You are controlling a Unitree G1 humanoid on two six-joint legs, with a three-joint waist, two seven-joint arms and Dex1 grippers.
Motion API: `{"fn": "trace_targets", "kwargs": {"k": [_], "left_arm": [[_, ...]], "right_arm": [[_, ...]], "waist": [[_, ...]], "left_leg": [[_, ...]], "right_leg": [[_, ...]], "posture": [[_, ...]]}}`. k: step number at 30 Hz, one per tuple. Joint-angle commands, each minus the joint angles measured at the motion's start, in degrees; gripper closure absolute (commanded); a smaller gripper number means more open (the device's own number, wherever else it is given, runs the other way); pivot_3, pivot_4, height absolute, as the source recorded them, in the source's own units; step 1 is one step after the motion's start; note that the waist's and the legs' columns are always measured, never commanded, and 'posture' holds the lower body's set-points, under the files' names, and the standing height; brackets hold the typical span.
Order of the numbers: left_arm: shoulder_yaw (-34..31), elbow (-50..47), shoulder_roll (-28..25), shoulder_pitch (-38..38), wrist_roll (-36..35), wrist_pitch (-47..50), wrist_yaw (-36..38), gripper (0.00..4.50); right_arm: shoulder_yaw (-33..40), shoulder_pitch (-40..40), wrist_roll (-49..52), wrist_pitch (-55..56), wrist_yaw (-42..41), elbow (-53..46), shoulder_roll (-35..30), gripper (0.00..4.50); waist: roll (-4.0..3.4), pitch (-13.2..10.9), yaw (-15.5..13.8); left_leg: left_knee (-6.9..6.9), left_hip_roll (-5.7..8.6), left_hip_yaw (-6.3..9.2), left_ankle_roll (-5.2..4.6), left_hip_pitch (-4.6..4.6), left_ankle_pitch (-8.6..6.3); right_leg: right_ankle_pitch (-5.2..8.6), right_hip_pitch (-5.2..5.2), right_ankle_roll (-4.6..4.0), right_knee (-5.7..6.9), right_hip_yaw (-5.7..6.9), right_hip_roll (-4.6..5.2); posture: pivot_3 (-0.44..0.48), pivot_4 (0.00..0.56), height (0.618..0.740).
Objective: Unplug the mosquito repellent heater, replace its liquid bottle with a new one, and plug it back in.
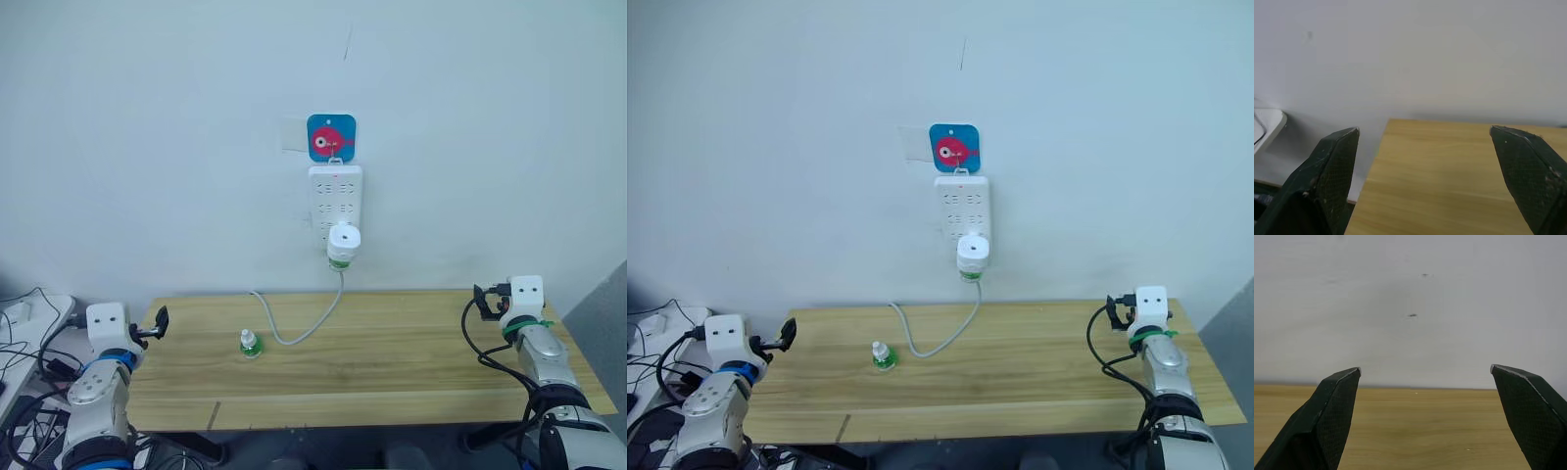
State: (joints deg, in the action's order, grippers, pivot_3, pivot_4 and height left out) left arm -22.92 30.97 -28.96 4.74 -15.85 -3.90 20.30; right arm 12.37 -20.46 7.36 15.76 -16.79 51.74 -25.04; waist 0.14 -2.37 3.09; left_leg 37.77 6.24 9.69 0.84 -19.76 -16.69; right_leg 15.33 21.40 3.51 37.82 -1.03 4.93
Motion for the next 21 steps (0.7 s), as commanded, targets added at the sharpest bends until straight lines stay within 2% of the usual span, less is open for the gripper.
{"fn": "trace_targets", "kwargs": {"k": [1, 5, 8, 12, 16, 21], "left_arm": [[0.5, -11.7, -3.2, -0.9, -4.5, 3.7, 8.6, 0.0], [2.7, -23.5, -7.1, 0.0, -10.8, 13.2, 18.0, 0.0], [5.0, -30.4, -9.7, 3.3, -15.4, 20.0, 23.3, 0.62], [9.1, -33.1, -11.3, 9.0, -16.6, 25.9, 27.1, 1.9], [13.4, -30.0, -10.8, 16.0, -15.2, 27.3, 30.8, 1.9], [18.4, -19.4, -8.7, 25.3, -11.2, 23.7, 36.2, 1.9]], "right_arm": [[0.7, 2.5, 4.0, -4.4, -3.9, -12.9, 0.6, 0.04], [-1.0, 9.6, 9.7, -14.0, -9.1, -32.7, 1.7, 0.04], [-2.2, 13.8, 14.4, -22.1, -11.4, -46.7, 1.8, 0.0], [-3.9, 16.6, 18.9, -30.6, -12.8, -59.4, 1.5, 0.0], [-6.3, 17.4, 23.2, -37.8, -12.7, -69.6, 2.2, 0.0], [-9.4, 15.6, 25.9, -43.6, -11.4, -76.5, 3.7, 0.0]], "waist": [[-0.01, -0.4, 0.0], [-0.29, -1.0, 0.0], [-0.48, -1.4, -0.1], [-0.56, -1.9, -0.1], [-0.43, -2.4, 0.2], [-0.35, -2.5, 0.6]], "left_leg": [[0.0, -0.02, 0.0, 0.0, -0.05, 0.0], [-0.01, -0.05, 0.01, 0.0, -0.18, 0.0], [-0.02, -0.06, 0.0, 0.0, -0.29, -0.01], [-0.01, -0.06, -0.09, 0.0, -0.27, -0.01], [-0.01, -0.12, -0.15, 0.01, -0.27, 0.0], [-0.02, -0.15, -0.3, 0.01, -0.5, 0.0]], "right_leg": [[0.0, 0.03, 0.0, -0.01, -0.01, 0.01], [0.0, 0.2, 0.0, -0.01, -0.01, 0.0], [0.0, 0.33, 0.0, 0.01, -0.01, 0.01], [0.02, 0.33, 0.04, 0.01, -0.02, 0.0], [0.16, 0.36, 0.27, 0.02, -0.01, -0.04], [-0.01, 0.68, 0.03, 0.01, -0.02, -0.06]], "posture": [[-0.052, 0.059, 0.74], [-0.072, 0.068, 0.74], [-0.089, 0.069, 0.74], [-0.116, 0.071, 0.74], [-0.146, 0.07, 0.74], [-0.175, 0.066, 0.74]]}}
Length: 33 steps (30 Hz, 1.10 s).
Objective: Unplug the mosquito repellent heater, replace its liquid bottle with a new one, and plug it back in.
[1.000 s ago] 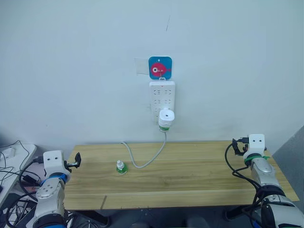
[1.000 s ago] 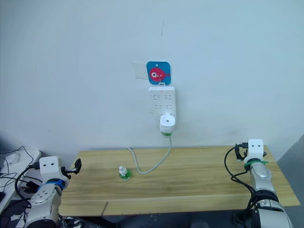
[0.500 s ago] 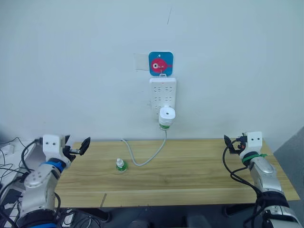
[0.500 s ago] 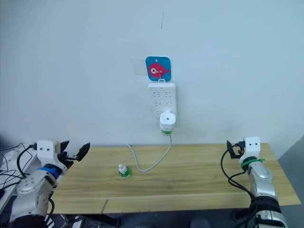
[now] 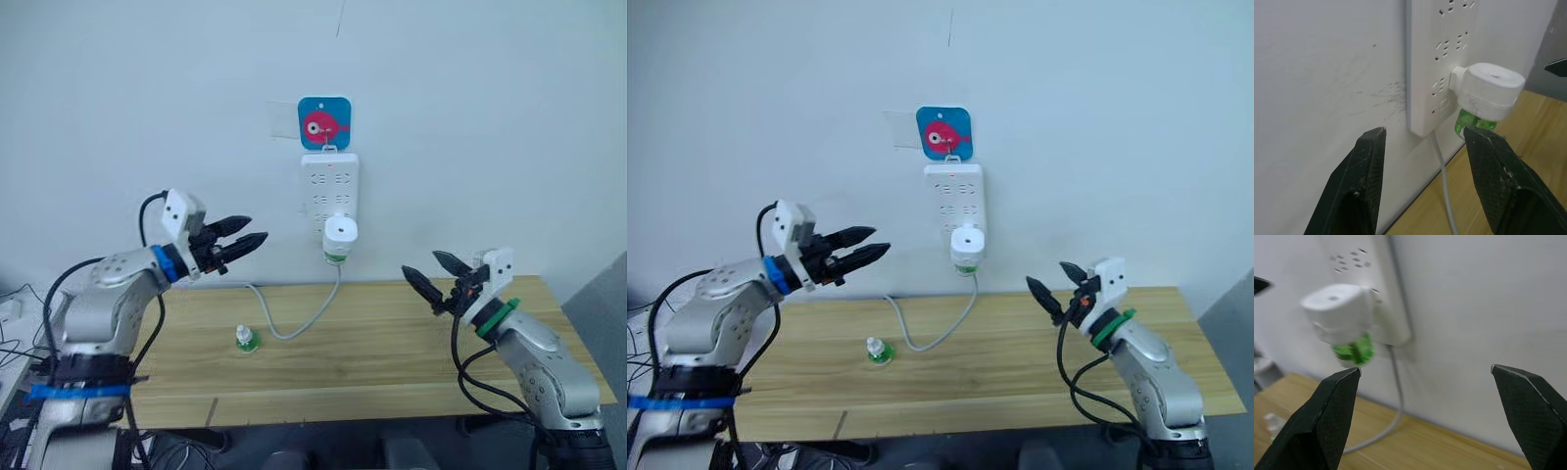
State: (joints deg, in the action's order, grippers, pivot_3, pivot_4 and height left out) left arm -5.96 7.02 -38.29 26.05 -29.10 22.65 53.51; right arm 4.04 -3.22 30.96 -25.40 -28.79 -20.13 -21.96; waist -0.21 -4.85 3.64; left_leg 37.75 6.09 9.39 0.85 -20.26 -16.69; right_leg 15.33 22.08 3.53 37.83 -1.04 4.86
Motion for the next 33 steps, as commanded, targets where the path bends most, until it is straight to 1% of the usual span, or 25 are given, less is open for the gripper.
{"fn": "trace_targets", "kwargs": {"k": [1, 7, 12, 13, 15, 17, 19, 24, 28, 30, 33], "left_arm": [[2.5, 7.1, 1.3, 6.0, 2.9, -3.8, 4.1, 1.9], [6.4, 23.0, 6.3, 17.1, 8.4, -11.2, 9.1, 1.9], [7.1, 35.2, 10.0, 23.9, 12.5, -17.7, 9.9, 1.9], [7.2, 37.9, 10.8, 25.3, 13.6, -19.3, 9.8, 1.9], [7.3, 42.3, 12.0, 27.5, 14.9, -21.7, 9.9, 1.9], [7.0, 45.3, 12.9, 29.1, 15.6, -23.3, 10.5, 1.9], [6.9, 47.8, 13.8, 30.5, 16.1, -24.4, 11.2, 1.9], [6.9, 51.7, 15.6, 32.7, 16.8, -25.1, 14.1, 1.9], [7.2, 51.9, 16.2, 33.0, 17.1, -24.5, 17.4, 1.9], [7.0, 51.4, 16.2, 32.8, 17.0, -24.0, 18.5, 1.9], [6.4, 50.5, 16.4, 32.3, 16.3, -23.1, 19.4, 1.9]], "right_arm": [[-1.7, -2.1, 2.2, -3.0, 0.9, -5.2, 0.9, 0.0], [-4.1, -4.5, 0.2, -4.0, 3.4, -5.5, 3.4, 0.0], [-3.8, -4.3, -1.1, -3.9, 5.0, -5.7, 3.9, 0.0], [-3.6, -4.5, -1.3, -3.9, 5.2, -5.4, 3.8, 0.0], [-3.5, -5.0, -1.6, -3.8, 5.6, -5.0, 3.6, 0.0], [-3.5, -5.2, -1.8, -3.9, 5.9, -5.0, 3.7, 0.0], [-3.5, -5.1, -1.7, -4.2, 6.0, -5.4, 3.9, 0.0], [-4.3, -4.2, -1.8, -4.6, 6.2, -6.2, 4.2, 0.0], [-4.6, -4.3, -2.1, -4.7, 6.2, -6.1, 4.5, 0.0], [-4.9, -4.3, -2.3, -4.7, 6.2, -6.0, 4.5, 0.0], [-5.8, -4.3, -3.0, -4.9, 6.2, -6.0, 4.5, 0.0]], "waist": [[0.05, 0.0, 0.2], [0.29, -0.2, 0.9], [0.37, -0.2, 1.8], [0.4, -0.3, 2.0], [0.5, -0.4, 2.3], [0.7, -0.7, 2.2], [0.76, -0.8, 2.2], [0.83, -0.9, 2.6], [0.83, -0.9, 3.3], [0.84, -0.9, 3.4], [0.84, -0.9, 3.5]], "left_leg": [[0.01, 0.0, 0.0, 0.01, -0.13, 0.01], [0.11, 0.06, 0.06, 0.25, -0.47, 0.14], [0.09, 0.08, 0.04, 0.22, -0.59, 0.13], [0.07, 0.08, 0.04, 0.22, -0.64, 0.13], [0.07, 0.08, 0.03, 0.22, -0.65, 0.13], [0.12, 0.08, 0.06, 0.21, -0.64, 0.12], [0.14, 0.08, 0.12, -0.01, -0.63, 0.0], [0.23, 0.12, 0.1, -0.05, -0.58, 0.02], [0.22, 0.11, 0.11, -0.02, -0.58, 0.03], [0.2, 0.11, 0.12, 0.17, -0.6, 0.15], [0.2, 0.13, 0.11, 0.17, -0.64, 0.14]], "right_leg": [[-0.01, 0.11, 0.0, 0.0, 0.01, 0.0], [-0.06, 0.28, 0.07, -0.09, 0.07, 0.05], [-0.06, 0.43, 0.08, -0.17, 0.06, 0.07], [-0.05, 0.5, 0.08, -0.17, 0.06, 0.08], [-0.05, 0.52, 0.09, -0.15, 0.06, 0.08], [-0.05, 0.47, 0.09, -0.08, 0.09, 0.08], [-0.08, 0.4, 0.15, -0.08, 0.13, 0.08], [-0.17, 0.29, 0.31, -0.08, 0.15, 0.04], [-0.18, 0.34, 0.3, -0.05, 0.13, 0.07], [-0.18, 0.38, 0.3, -0.08, 0.12, 0.08], [-0.18, 0.42, 0.31, -0.12, 0.1, 0.08]], "posture": [[-0.181, 0.067, 0.74], [-0.209, 0.077, 0.74], [-0.227, 0.082, 0.74], [-0.23, 0.092, 0.74], [-0.238, 0.101, 0.74], [-0.244, 0.099, 0.74], [-0.246, 0.098, 0.74], [-0.252, 0.092, 0.74], [-0.252, 0.088, 0.74], [-0.249, 0.093, 0.74], [-0.249, 0.093, 0.74]]}}
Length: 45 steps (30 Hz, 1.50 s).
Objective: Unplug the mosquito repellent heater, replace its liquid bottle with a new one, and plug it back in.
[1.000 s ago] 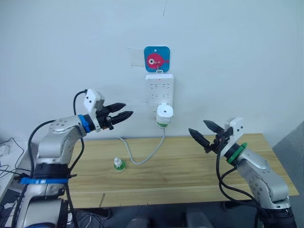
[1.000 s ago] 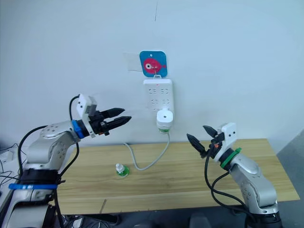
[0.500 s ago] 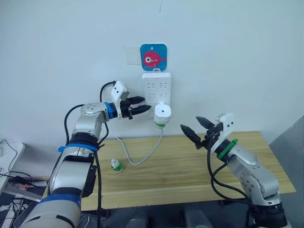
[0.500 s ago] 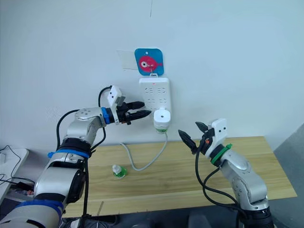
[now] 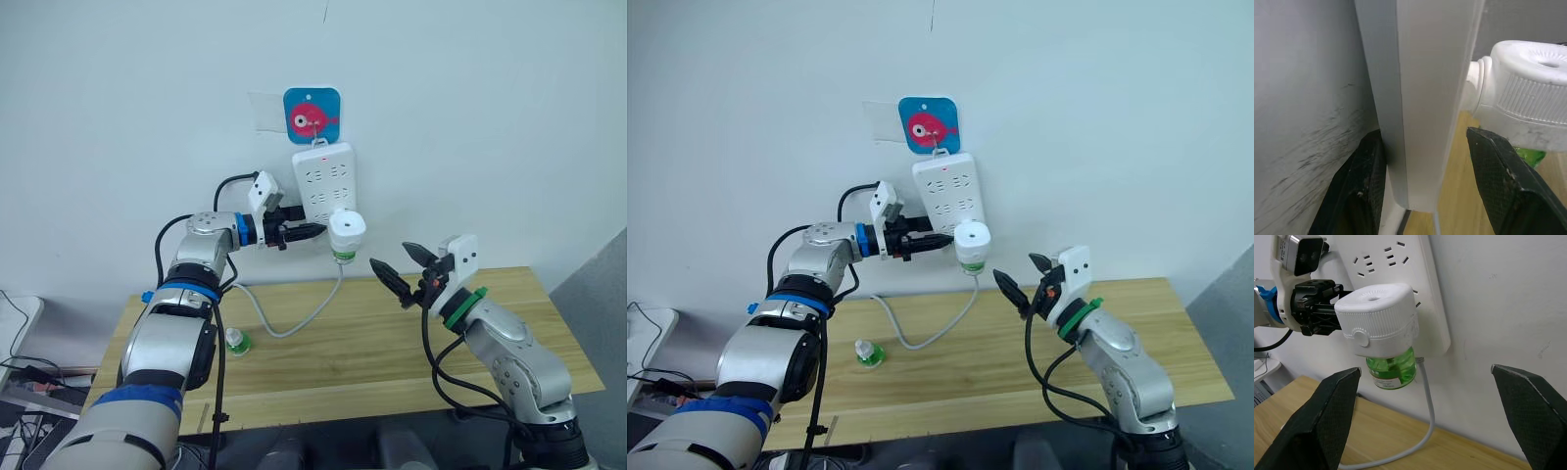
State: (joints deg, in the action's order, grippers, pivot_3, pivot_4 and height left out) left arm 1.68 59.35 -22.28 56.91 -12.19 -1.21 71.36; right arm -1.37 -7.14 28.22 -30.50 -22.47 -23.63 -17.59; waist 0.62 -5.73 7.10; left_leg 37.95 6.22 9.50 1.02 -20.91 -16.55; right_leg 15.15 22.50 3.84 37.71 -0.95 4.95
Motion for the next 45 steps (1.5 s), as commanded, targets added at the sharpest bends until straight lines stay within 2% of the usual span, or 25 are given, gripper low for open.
{"fn": "trace_targets", "kwargs": {"k": [1, 7, 12, 20, 35, 38, 40, 41, 45], "left_arm": [[-1.4, -2.1, 0.5, 1.4, -0.8, 1.1, 1.8, 1.9], [-2.6, -2.6, 1.0, 1.2, -1.2, 2.5, 1.9, 3.22], [-3.2, -2.8, 1.6, 1.1, -0.9, 3.2, 1.6, 3.22], [-3.3, -2.9, 1.9, 1.1, -0.6, 3.3, 1.6, 3.22], [-3.3, -4.4, 1.5, 0.0, -0.3, 2.7, 0.7, 3.22], [-3.3, -4.8, 1.4, -0.2, -0.2, 2.7, 0.5, 3.22], [-3.3, -4.8, 1.3, -0.3, -0.2, 2.6, 0.3, 3.22], [-3.4, -4.9, 1.3, -0.3, -0.1, 2.6, 0.3, 3.22], [-3.4, -4.5, 1.4, -0.2, 0.2, 2.2, -0.8, 3.22]], "right_arm": [[-0.7, -0.6, -0.4, 0.1, 0.0, -2.5, 0.2, 0.0], [-3.0, -2.0, -0.9, -1.3, 1.4, -3.4, 1.7, 0.0], [-4.7, -3.3, -2.4, -2.6, 3.6, -4.3, 2.7, 0.0], [-5.7, -9.9, -7.3, -5.6, 9.8, -2.8, 5.9, 0.0], [-9.0, -17.2, -14.0, -7.9, 13.6, 2.9, 10.8, 0.0], [-9.1, -17.1, -14.6, -7.8, 13.2, 2.8, 11.3, 0.64], [-9.0, -16.9, -14.8, -7.9, 12.9, 2.6, 11.3, 1.36], [-9.0, -16.8, -14.9, -7.9, 12.8, 2.5, 11.3, 1.56], [-8.4, -16.1, -14.1, -8.7, 12.0, 1.6, 11.3, 1.56]], "waist": [[0.01, 0.0, 0.0], [0.06, -0.1, 0.1], [0.11, -0.2, 0.1], [0.1, -0.3, 0.1], [0.09, -0.3, 0.1], [0.08, -0.3, 0.1], [0.08, -0.3, 0.1], [0.08, -0.3, 0.1], [0.08, -0.3, 0.1]], "left_leg": [[0.0, 0.01, 0.0, 0.0, 0.0, 0.0], [0.01, 0.0, 0.02, -0.22, 0.01, -0.12], [0.02, 0.01, 0.03, -0.22, 0.01, -0.12], [0.04, 0.02, 0.03, -0.21, 0.01, -0.12], [0.03, 0.03, 0.03, -0.21, 0.0, -0.11], [0.03, 0.03, 0.03, -0.2, -0.01, -0.11], [0.02, 0.03, 0.03, -0.21, -0.01, -0.12], [0.03, 0.03, 0.02, -0.21, -0.01, -0.12], [0.03, 0.03, 0.03, -0.21, -0.01, -0.12]], "right_leg": [[0.0, 0.0, 0.0, 0.0, 0.0, 0.0], [0.0, 0.01, 0.0, 0.08, 0.02, -0.01], [0.0, 0.0, 0.0, 0.08, 0.02, 0.0], [-0.01, 0.04, 0.0, 0.15, 0.02, 0.0], [-0.01, 0.12, -0.01, 0.21, -0.02, 0.01], [-0.01, 0.13, -0.01, 0.2, -0.03, 0.02], [-0.01, 0.13, -0.01, 0.2, -0.03, 0.02], [-0.01, 0.14, -0.01, 0.21, -0.03, 0.02], [-0.01, 0.14, -0.01, 0.22, -0.02, 0.01]], "posture": [[-0.247, 0.097, 0.74], [-0.243, 0.11, 0.74], [-0.244, 0.117, 0.74], [-0.244, 0.123, 0.74], [-0.221, 0.124, 0.74], [-0.22, 0.124, 0.74], [-0.22, 0.124, 0.74], [-0.22, 0.124, 0.74], [-0.222, 0.124, 0.74]]}}
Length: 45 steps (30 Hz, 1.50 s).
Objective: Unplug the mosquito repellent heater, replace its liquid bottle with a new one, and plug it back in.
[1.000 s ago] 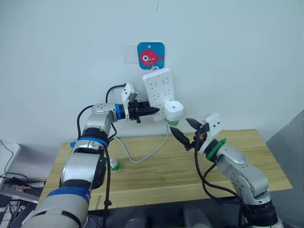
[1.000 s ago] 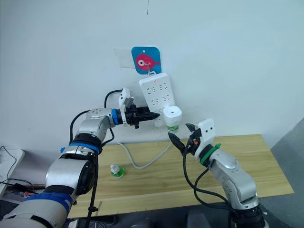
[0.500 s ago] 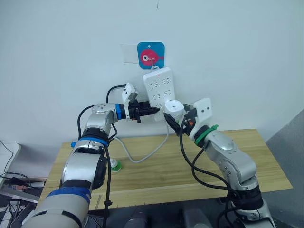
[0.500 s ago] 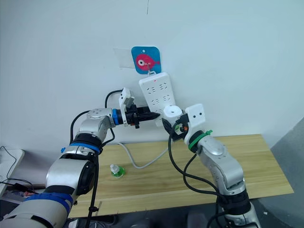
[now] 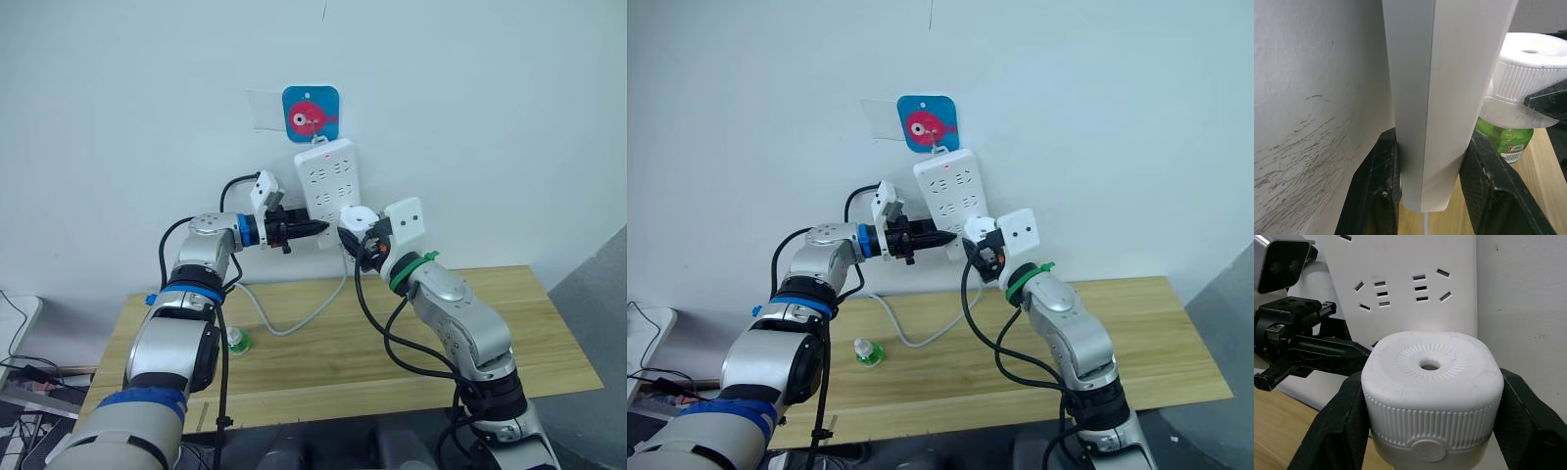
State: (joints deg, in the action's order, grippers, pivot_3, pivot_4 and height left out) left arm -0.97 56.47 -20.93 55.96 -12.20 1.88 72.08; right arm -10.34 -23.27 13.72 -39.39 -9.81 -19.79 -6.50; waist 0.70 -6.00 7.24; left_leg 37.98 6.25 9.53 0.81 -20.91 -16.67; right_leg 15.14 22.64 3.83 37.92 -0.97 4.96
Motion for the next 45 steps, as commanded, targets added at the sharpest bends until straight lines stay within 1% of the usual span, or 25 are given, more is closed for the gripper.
{"fn": "trace_targets", "kwargs": {"k": [1, 4, 8, 15, 18, 20, 23, 26, 28, 29, 31, 32, 35, 37, 39, 41, 42, 45], "left_arm": [[-0.8, -1.0, 0.0, 1.0, 0.5, -1.1, -2.4, 3.22], [-0.9, 0.2, -0.1, 1.3, 1.2, -1.6, -4.2, 3.22], [-1.0, 0.4, -0.4, 1.2, 1.4, -2.1, -4.3, 3.22], [-1.1, 0.8, -0.6, 1.3, 1.7, -2.6, -5.0, 3.22], [-1.5, 0.3, -1.2, 0.6, 1.8, -2.7, -5.3, 3.22], [-2.1, -0.9, -1.9, -0.4, 1.1, -2.3, -4.9, 2.5], [-2.4, -3.6, -3.0, -2.5, 0.4, -1.4, -4.3, 1.59], [-2.9, -11.4, -5.3, -8.1, -1.0, 1.5, -3.3, 0.71], [-3.0, -20.2, -6.7, -13.8, -2.5, 4.7, -3.0, 0.19], [-3.0, -24.7, -7.2, -16.6, -3.4, 6.4, -3.0, 0.03], [-2.9, -36.5, -7.6, -23.5, -6.3, 10.6, -4.0, 0.03], [-2.9, -40.9, -7.6, -25.9, -7.4, 12.1, -4.6, 0.03], [-2.2, -56.5, -4.1, -34.0, -9.9, 14.4, -10.7, 0.03], [0.0, -63.0, -1.6, -37.3, -9.2, 14.3, -14.1, 0.03], [2.5, -66.7, 1.4, -39.1, -8.5, 14.1, -17.2, 0.03], [4.2, -68.2, 3.3, -39.7, -7.8, 13.6, -19.3, 0.03], [4.7, -68.1, 3.9, -39.7, -7.5, 13.4, -20.1, 0.03], [9.2, -64.6, 8.5, -39.0, -3.9, 8.7, -23.6, 0.03]], "right_arm": [[0.9, 0.5, 0.9, -0.2, -0.9, -2.9, 0.2, 1.56], [1.8, 2.1, 2.2, -1.5, -1.6, -5.9, -0.6, 1.56], [3.4, 4.5, 4.1, -4.0, -2.3, -10.9, -2.1, 1.56], [5.0, 4.5, 5.0, -5.7, -1.6, -13.2, -2.0, 1.56], [7.6, 4.9, 6.6, -5.8, -1.5, -13.7, -1.2, 1.56], [10.4, 5.8, 8.8, -5.8, -1.4, -13.3, -0.5, 1.56], [13.6, 6.6, 11.4, -5.8, -1.4, -12.3, 0.5, 1.56], [18.9, 6.5, 16.0, -5.9, -0.4, -10.0, 3.3, 1.56], [22.7, 6.2, 20.1, -6.6, 0.7, -8.1, 5.5, 1.56], [24.3, 6.1, 21.8, -6.9, 1.1, -7.2, 6.3, 1.56], [28.2, 5.8, 26.8, -8.1, 2.7, -4.6, 8.4, 1.56], [29.7, 5.6, 28.8, -8.6, 3.5, -3.6, 9.1, 1.56], [36.6, 4.2, 39.8, -10.3, 7.9, 1.2, 12.2, 1.56], [38.9, 3.8, 44.9, -11.2, 9.9, 3.3, 12.8, 1.56], [39.9, 3.8, 49.1, -11.9, 11.5, 4.8, 12.7, 1.56], [40.1, 3.8, 52.4, -12.2, 13.0, 5.6, 12.2, 1.56], [40.0, 3.7, 53.7, -12.2, 13.5, 5.9, 11.9, 1.56], [39.1, 3.8, 59.3, -12.7, 16.1, 5.8, 12.0, 1.56]], "waist": [[0.0, 0.0, 0.0], [0.0, 0.0, -0.1], [0.01, 0.0, -0.2], [-0.02, -0.3, 0.3], [-0.01, -0.3, 0.5], [-0.02, -0.4, 0.6], [-0.09, -0.4, 1.0], [-0.22, -0.5, 1.8], [-0.3, -0.6, 2.4], [-0.39, -0.6, 2.7], [-0.5, -0.7, 2.6], [-0.56, -0.8, 2.5], [-0.68, -1.1, 1.8], [-0.74, -1.2, 0.9], [-0.82, -1.4, 0.2], [-0.84, -1.4, -0.2], [-0.84, -1.4, -0.5], [-0.9, -1.5, -0.5]], "left_leg": [[0.0, 0.0, 0.0, 0.0, 0.0, 0.0], [0.0, 0.02, 0.01, 0.0, -0.01, 0.0], [-0.02, 0.02, 0.0, 0.0, -0.04, 0.0], [0.01, -0.05, -0.06, -0.02, 0.03, 0.01], [0.03, -0.06, -0.05, -0.01, 0.05, 0.07], [0.04, -0.03, -0.06, -0.01, 0.05, 0.07], [0.01, -0.04, -0.07, -0.02, 0.05, 0.06], [-0.07, -0.1, -0.11, -0.01, 0.02, 0.07], [-0.12, -0.17, -0.15, -0.01, -0.01, 0.07], [-0.15, -0.18, -0.18, -0.02, -0.04, 0.06], [-0.17, -0.18, -0.26, -0.02, -0.09, 0.06], [-0.17, -0.17, -0.31, -0.02, -0.15, 0.06], [-0.17, -0.14, -0.5, -0.06, -0.22, 0.04], [-0.14, -0.13, -0.6, -0.08, -0.22, 0.03], [-0.14, -0.12, -0.69, -0.09, -0.18, 0.02], [-0.14, -0.11, -0.75, -0.11, -0.17, 0.01], [-0.14, -0.11, -0.78, -0.11, -0.16, 0.01], [-0.15, -0.17, -0.95, -0.11, -0.08, 0.01]], "right_leg": [[0.0, 0.0, 0.0, 0.0, 0.0, 0.0], [0.0, -0.01, 0.0, -0.03, 0.01, 0.01], [0.0, -0.01, 0.0, -0.17, 0.0, 0.03], [-0.01, -0.03, 0.02, 0.05, 0.0, -0.01], [-0.03, -0.05, 0.05, 0.07, 0.0, -0.03], [-0.06, -0.06, 0.08, 0.06, -0.02, -0.03], [-0.08, -0.02, 0.07, 0.08, -0.05, -0.01], [-0.07, 0.1, 0.05, 0.11, -0.11, -0.02], [-0.07, 0.18, 0.04, 0.11, -0.18, -0.03], [-0.07, 0.27, 0.03, 0.11, -0.23, -0.04], [-0.07, 0.33, 0.02, 0.12, -0.5, -0.04], [-0.07, 0.45, 0.01, 0.12, -0.59, -0.04], [-0.09, 0.56, -0.01, 0.15, -0.89, -0.04], [-0.11, 0.56, -0.03, 0.15, -0.95, -0.05], [-0.12, 0.54, -0.04, 0.15, -1.01, -0.05], [-0.13, 0.53, -0.03, 0.16, -1.05, -0.05], [-0.13, 0.53, -0.03, 0.17, -1.07, -0.05], [-0.13, 0.52, -0.02, 0.18, -1.19, -0.15]], "posture": [[-0.222, 0.124, 0.74], [-0.224, 0.125, 0.74], [-0.226, 0.129, 0.74], [-0.228, 0.133, 0.74], [-0.228, 0.136, 0.74], [-0.232, 0.138, 0.74], [-0.232, 0.138, 0.74], [-0.232, 0.142, 0.74], [-0.223, 0.146, 0.74], [-0.218, 0.148, 0.74], [-0.207, 0.149, 0.74], [-0.205, 0.149, 0.74], [-0.181, 0.151, 0.74], [-0.171, 0.152, 0.74], [-0.165, 0.151, 0.74], [-0.162, 0.151, 0.74], [-0.16, 0.151, 0.74], [-0.16, 0.151, 0.74]]}}
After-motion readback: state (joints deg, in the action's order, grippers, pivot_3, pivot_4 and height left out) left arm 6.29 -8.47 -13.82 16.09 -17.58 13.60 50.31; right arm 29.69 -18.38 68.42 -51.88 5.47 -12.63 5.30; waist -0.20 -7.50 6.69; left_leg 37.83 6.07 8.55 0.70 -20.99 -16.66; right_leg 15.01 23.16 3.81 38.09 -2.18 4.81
